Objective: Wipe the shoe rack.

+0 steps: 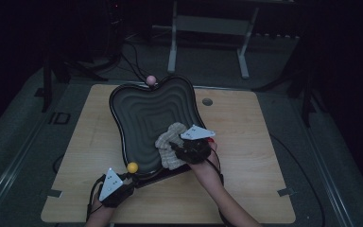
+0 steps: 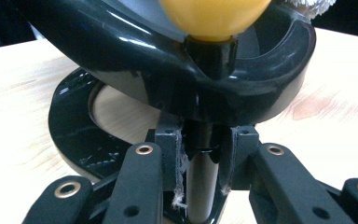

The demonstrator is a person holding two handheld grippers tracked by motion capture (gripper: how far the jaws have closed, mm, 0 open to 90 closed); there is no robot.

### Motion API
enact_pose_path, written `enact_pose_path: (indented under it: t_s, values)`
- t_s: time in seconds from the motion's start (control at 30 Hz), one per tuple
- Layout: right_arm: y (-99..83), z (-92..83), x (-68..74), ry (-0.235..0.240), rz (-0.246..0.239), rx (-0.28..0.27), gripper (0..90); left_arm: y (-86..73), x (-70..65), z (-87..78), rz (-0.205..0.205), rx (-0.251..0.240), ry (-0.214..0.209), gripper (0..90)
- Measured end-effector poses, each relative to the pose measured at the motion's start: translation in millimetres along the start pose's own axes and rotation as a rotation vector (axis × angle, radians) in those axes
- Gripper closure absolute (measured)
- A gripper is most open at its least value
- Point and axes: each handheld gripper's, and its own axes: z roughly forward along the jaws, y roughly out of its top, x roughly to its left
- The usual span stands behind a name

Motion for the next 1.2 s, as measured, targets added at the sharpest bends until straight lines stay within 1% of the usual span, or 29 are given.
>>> enact_pose_path:
  t_s: [0.1,0.13,0.2,0.23,0.27,0.3,0.33,0.43,0.53,0.6,0.67,0.77,0.83,0.93,1.07,1.1,1.13,1.2]
  values:
    - [1.7,-0.4,0.0,0.002,0.004,0.008,59.1,-0.9,0.0,0.0,0.003,-0.007,-0.001,71.9]
    - [2.4,-0.7,-0.5,0.004,0.004,0.01,59.2,-0.7,-0.8,0.0,0.006,-0.007,0.007,72.1]
    - [3.5,-1.1,-0.6,0.006,0.004,0.012,59.2,-0.7,-0.8,0.0,0.006,-0.007,0.007,72.2]
    - [3.5,-1.1,-0.6,0.006,0.004,0.012,59.4,-1.6,-1.7,-0.1,-0.001,-0.015,0.014,72.2]
    - [8.1,-2.7,-3.9,0.027,0.021,0.01,60.2,-2.0,-2.0,0.0,0.005,-0.018,0.016,72.3]
    - [11.7,-3.5,-5.9,0.032,0.026,0.006,60.4,-2.2,-1.7,0.2,0.0,-0.021,0.013,72.3]
    - [16.1,-4.3,-7.2,0.029,0.026,-0.004,60.6,-2.4,-1.4,0.3,-0.006,-0.023,0.011,72.3]
    - [32.6,-5.2,-9.8,0.032,0.026,-0.027,61.0,-1.8,-2.3,0.7,-0.003,-0.02,0.015,72.3]
    - [52.3,-2.1,-9.7,0.034,0.012,-0.049,61.0,-2.3,-2.3,0.7,-0.007,-0.022,0.013,72.3]
    - [66.5,1.9,-10.5,0.043,0.018,-0.067,61.0,-2.3,-2.3,0.7,-0.007,-0.022,0.015,72.4]
    - [81.8,7.0,-12.0,0.053,0.024,-0.079,61.0,-2.8,-1.8,0.8,-0.016,-0.025,0.009,72.4]
    - [104.8,14.8,-12.9,0.049,0.026,-0.095,61.1,-4.3,-1.1,0.8,-0.026,-0.037,0.002,72.4]
    - [118.9,20.9,-13.7,0.032,0.021,-0.097,61.0,-4.5,-1.5,0.9,-0.011,-0.039,0.005,72.4]
    - [135.4,31.8,-16.2,0.026,0.027,-0.089,60.9,-4.9,-1.6,0.8,-0.014,-0.041,0.006,72.5]
    - [146.5,46.9,-18.2,0.001,0.032,-0.068,60.8,-4.9,-2.0,0.7,-0.002,-0.041,0.011,72.6]
    - [147.3,50.6,-18.2,-0.012,0.021,-0.06,60.8,-4.9,-2.1,0.6,0.001,-0.041,0.012,72.6]
    - [147.5,54.3,-18.2,-0.018,0.023,-0.052,60.8,-4.7,-2.0,0.7,-0.001,-0.042,0.01,72.7]
    - [144.6,61.2,-18.0,-0.04,0.013,-0.032,60.7,-4.1,-2.1,0.6,-0.001,-0.036,0.012,72.8]
